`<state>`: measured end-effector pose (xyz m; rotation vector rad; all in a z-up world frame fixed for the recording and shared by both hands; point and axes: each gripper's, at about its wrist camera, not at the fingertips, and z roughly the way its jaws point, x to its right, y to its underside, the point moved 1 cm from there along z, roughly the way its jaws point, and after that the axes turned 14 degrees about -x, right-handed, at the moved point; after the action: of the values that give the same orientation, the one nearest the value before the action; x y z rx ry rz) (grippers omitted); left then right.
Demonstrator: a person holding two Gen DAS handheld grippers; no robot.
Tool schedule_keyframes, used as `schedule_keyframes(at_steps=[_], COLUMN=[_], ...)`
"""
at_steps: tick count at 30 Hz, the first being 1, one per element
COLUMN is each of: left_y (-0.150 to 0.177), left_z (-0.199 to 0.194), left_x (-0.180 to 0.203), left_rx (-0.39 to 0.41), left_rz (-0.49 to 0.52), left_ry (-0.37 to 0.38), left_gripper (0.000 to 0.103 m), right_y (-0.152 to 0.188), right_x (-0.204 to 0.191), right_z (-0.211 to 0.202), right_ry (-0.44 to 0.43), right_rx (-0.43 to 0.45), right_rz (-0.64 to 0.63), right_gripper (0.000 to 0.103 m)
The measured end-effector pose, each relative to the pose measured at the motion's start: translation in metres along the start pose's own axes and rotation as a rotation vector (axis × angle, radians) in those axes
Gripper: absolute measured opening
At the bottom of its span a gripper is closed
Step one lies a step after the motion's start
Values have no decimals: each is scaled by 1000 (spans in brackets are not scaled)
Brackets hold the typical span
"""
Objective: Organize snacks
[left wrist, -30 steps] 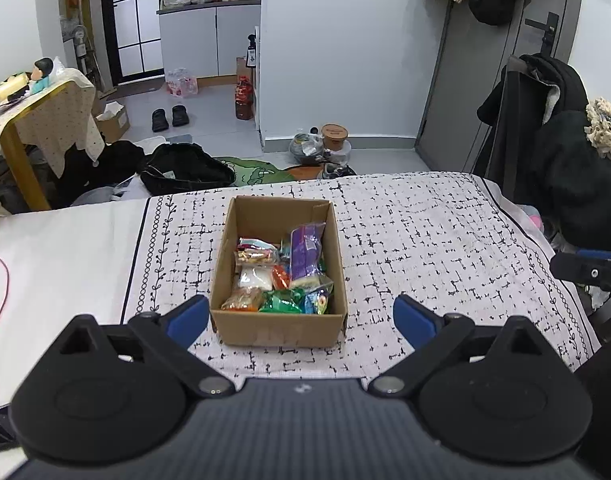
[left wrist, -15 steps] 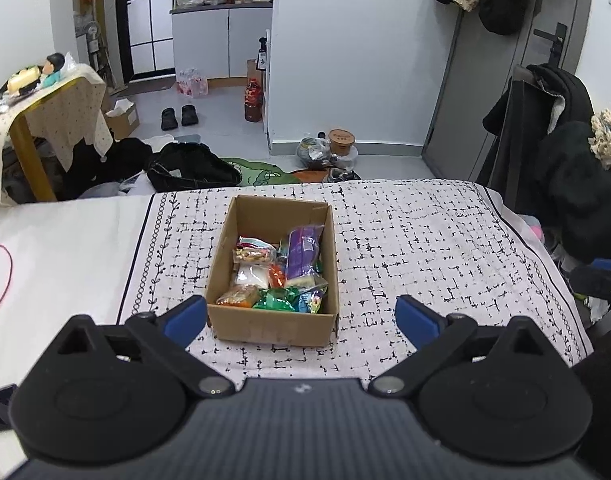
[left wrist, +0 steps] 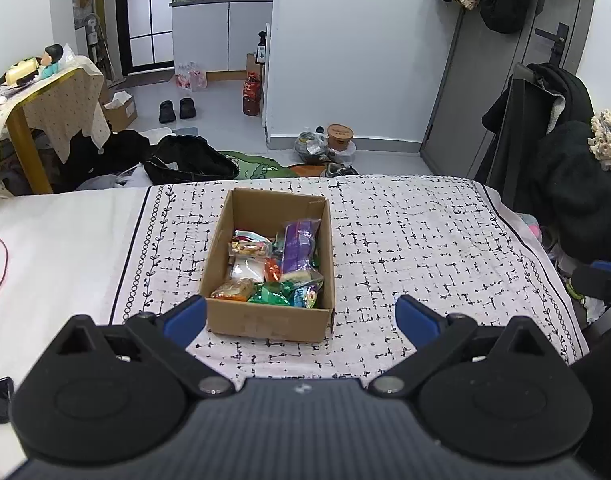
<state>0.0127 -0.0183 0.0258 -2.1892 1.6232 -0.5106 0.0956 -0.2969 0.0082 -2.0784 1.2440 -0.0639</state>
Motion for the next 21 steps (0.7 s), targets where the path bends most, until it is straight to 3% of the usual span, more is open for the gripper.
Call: schedule_keyframes(at_steps=[21], left_y=[0], left_z=[3], left_x=[3], left_rx=[-5], left_rz=[8], left_ry=[4], left_gripper=[100], right_y=[2], right_x=[-2], right_z=[-1], right_ry=[0], right_rx=[-6], right_rz=[-2], right_gripper=[103])
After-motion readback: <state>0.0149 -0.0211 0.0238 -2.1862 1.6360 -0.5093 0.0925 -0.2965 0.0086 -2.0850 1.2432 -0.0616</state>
